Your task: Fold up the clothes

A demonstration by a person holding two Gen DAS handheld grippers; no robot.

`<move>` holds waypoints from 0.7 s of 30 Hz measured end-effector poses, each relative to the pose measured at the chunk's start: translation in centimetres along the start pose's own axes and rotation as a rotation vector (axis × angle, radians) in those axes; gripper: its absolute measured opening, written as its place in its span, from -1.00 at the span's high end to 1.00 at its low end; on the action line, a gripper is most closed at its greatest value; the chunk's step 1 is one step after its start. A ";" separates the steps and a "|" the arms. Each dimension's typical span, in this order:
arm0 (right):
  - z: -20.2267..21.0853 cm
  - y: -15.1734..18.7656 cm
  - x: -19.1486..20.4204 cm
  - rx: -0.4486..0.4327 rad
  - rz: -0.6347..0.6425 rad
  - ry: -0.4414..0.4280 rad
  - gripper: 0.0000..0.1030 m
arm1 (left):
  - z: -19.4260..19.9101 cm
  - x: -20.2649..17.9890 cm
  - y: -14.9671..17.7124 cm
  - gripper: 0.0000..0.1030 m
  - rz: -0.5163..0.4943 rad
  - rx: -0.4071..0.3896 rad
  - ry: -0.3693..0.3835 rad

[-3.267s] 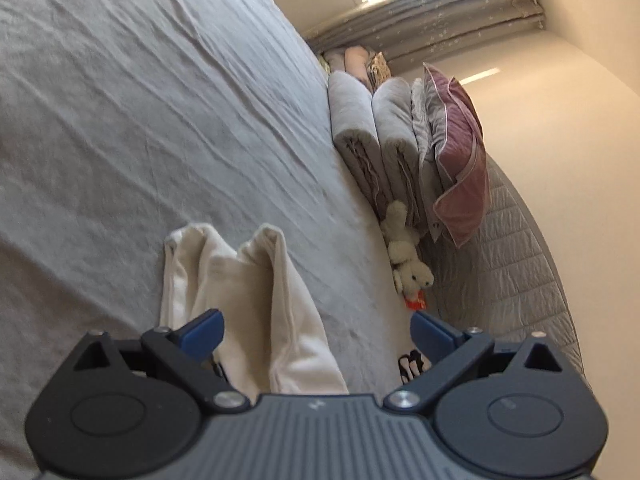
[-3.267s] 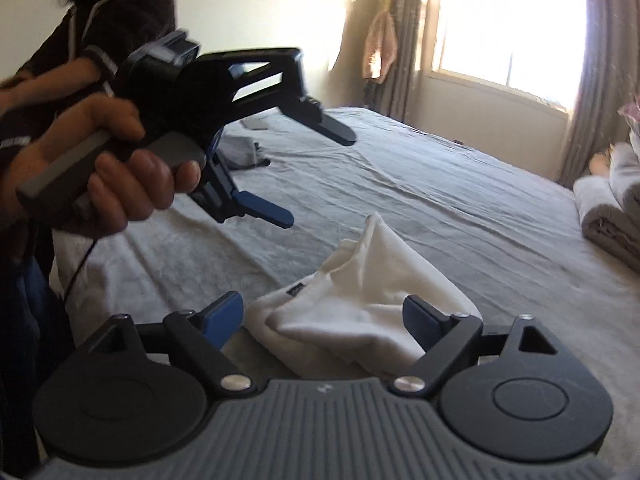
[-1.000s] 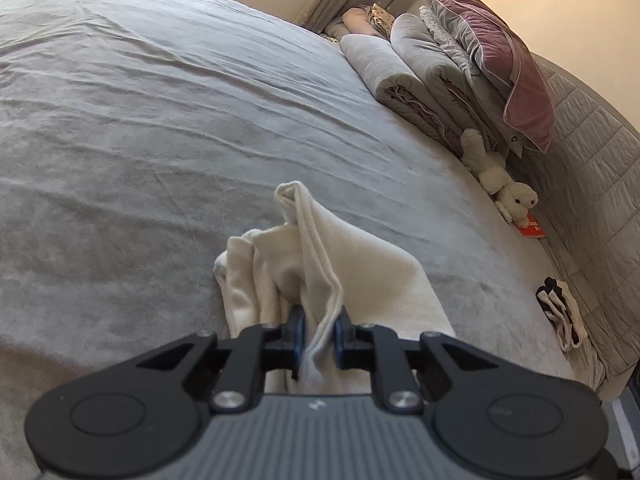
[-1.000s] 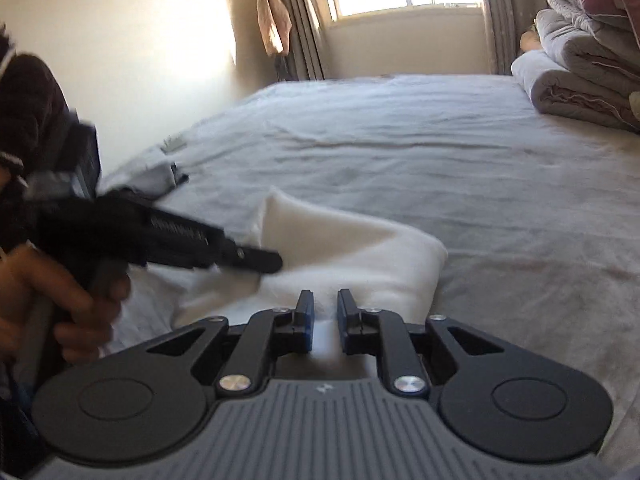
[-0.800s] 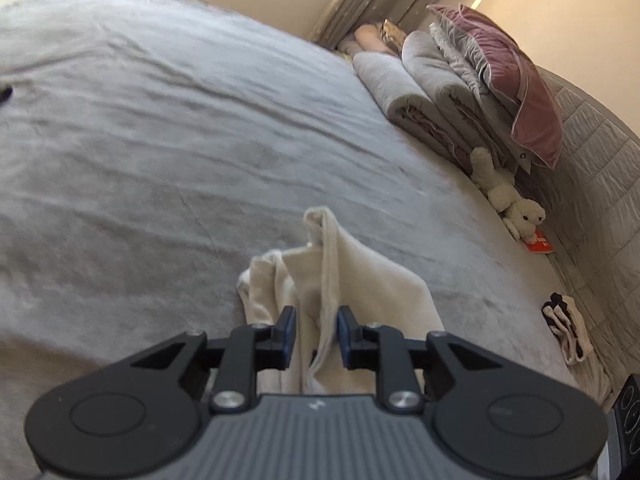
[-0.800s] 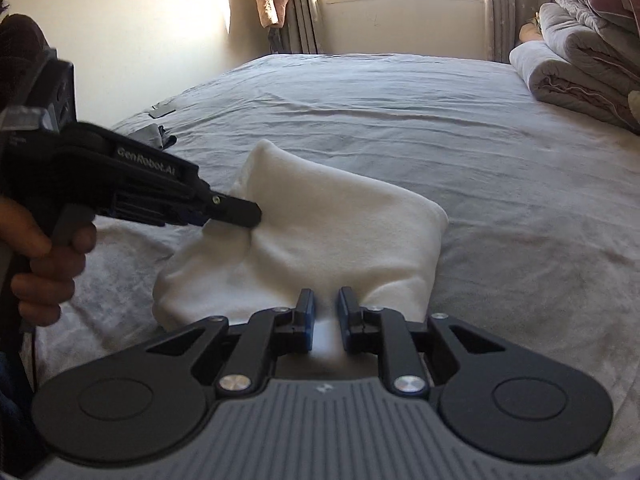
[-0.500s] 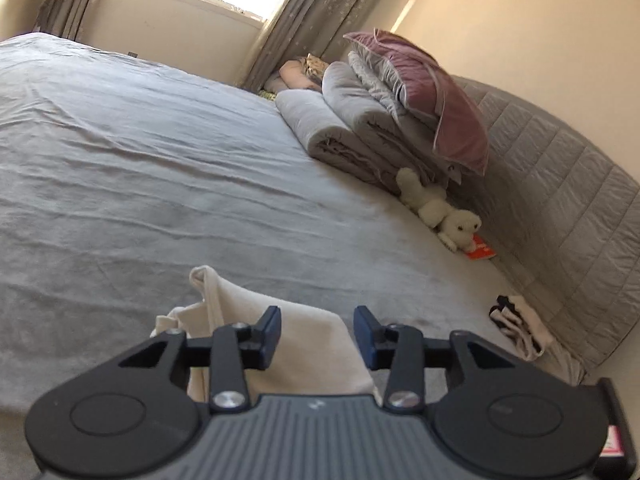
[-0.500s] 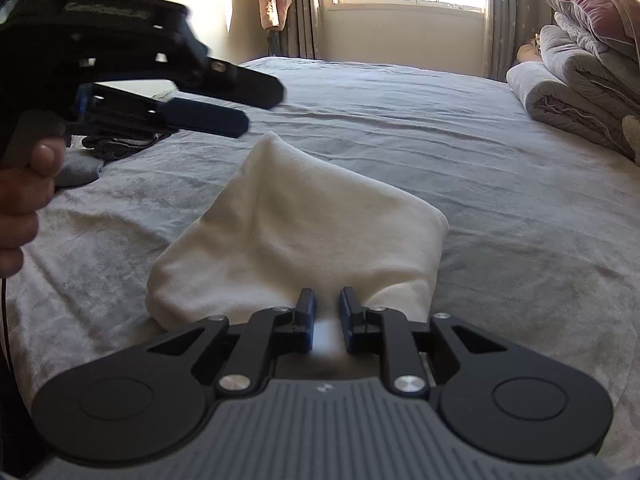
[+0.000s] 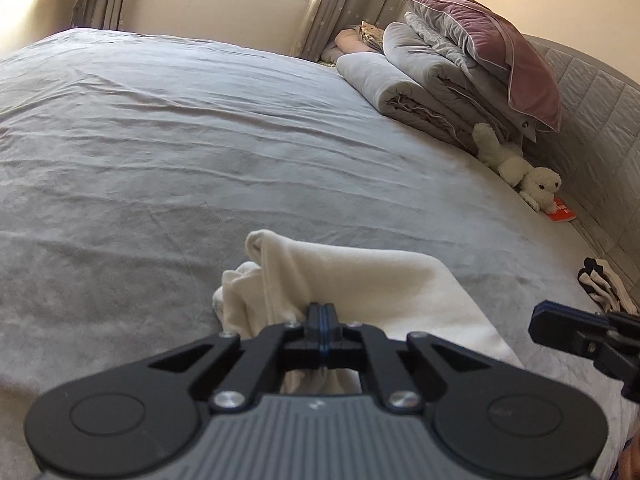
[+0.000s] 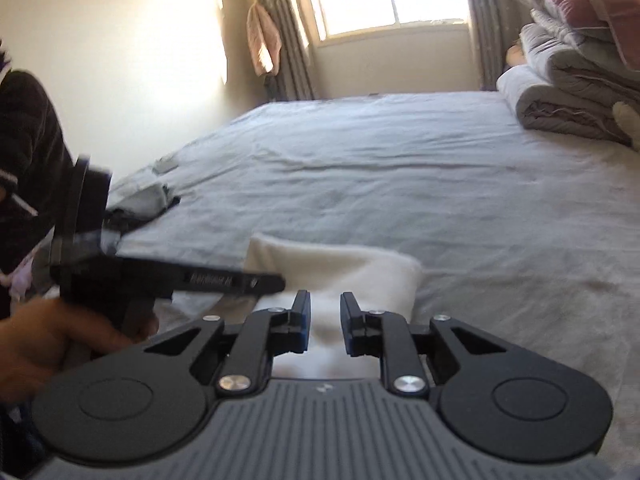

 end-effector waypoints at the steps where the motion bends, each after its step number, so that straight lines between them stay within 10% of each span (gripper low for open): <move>1: -0.2 0.2 -0.4 0.032 -0.009 -0.004 0.54 | 0.0 0.0 0.0 0.93 -0.002 0.000 -0.001; 5: -0.5 3.4 -0.7 0.155 -0.009 -0.003 0.52 | -0.1 0.3 0.0 0.93 0.023 0.014 0.013; 21: 0.7 5.2 0.4 0.159 0.031 0.033 0.40 | -0.2 1.1 -0.1 0.93 0.068 0.020 0.035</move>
Point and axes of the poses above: each gripper's, at about its wrist camera, not at the fingertips, and z roughly against the way its jaws point, x to its left, y to its underside, the point moved 6 cm from there along -z, roughly the way its jaws point, and after that the axes turned 15 degrees about -x, right-handed, at the moved point
